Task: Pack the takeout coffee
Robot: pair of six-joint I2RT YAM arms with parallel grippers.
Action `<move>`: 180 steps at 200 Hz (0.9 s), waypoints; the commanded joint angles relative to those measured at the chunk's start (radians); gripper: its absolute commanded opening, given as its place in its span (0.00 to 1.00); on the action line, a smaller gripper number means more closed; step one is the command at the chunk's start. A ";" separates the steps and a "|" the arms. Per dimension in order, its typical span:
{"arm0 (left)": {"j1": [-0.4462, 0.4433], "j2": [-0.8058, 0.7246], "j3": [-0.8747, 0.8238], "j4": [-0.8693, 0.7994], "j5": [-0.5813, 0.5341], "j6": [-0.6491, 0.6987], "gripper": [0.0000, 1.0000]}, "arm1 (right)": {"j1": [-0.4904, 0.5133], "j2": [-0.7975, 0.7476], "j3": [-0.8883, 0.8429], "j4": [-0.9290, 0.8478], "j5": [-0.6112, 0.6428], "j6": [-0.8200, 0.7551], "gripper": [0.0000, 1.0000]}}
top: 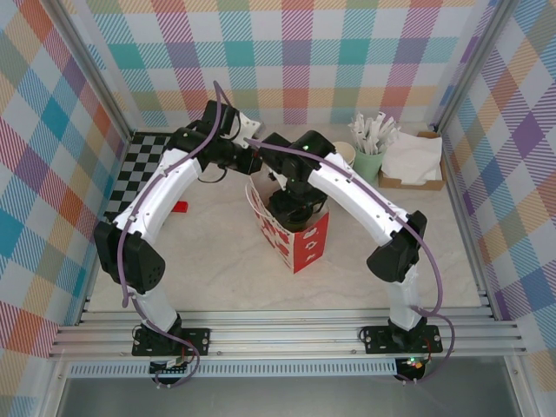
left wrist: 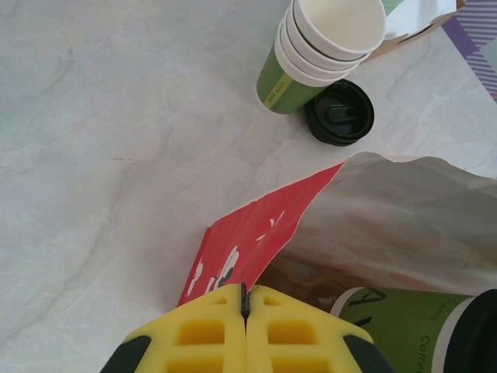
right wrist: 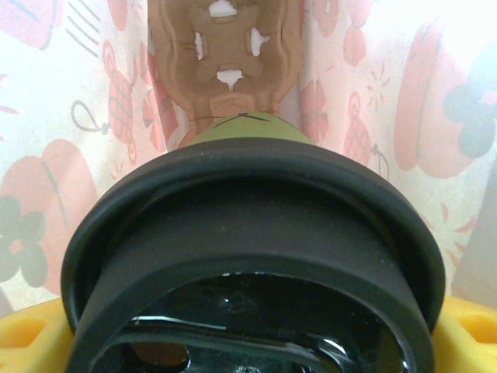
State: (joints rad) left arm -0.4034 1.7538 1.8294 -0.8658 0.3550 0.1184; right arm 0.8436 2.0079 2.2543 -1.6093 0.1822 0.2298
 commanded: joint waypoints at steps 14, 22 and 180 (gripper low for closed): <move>0.001 -0.006 0.024 -0.026 -0.003 0.048 0.00 | -0.011 -0.014 -0.016 -0.108 -0.002 -0.030 0.40; 0.002 -0.004 0.022 -0.026 -0.003 0.054 0.00 | -0.014 -0.019 -0.029 -0.093 -0.006 -0.034 0.40; 0.003 0.047 0.061 -0.060 0.059 0.009 0.00 | -0.022 -0.054 -0.225 0.085 -0.026 -0.013 0.38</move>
State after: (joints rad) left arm -0.4034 1.7901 1.8767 -0.8986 0.3847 0.1448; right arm 0.8253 2.0026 2.0632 -1.5528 0.1707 0.2085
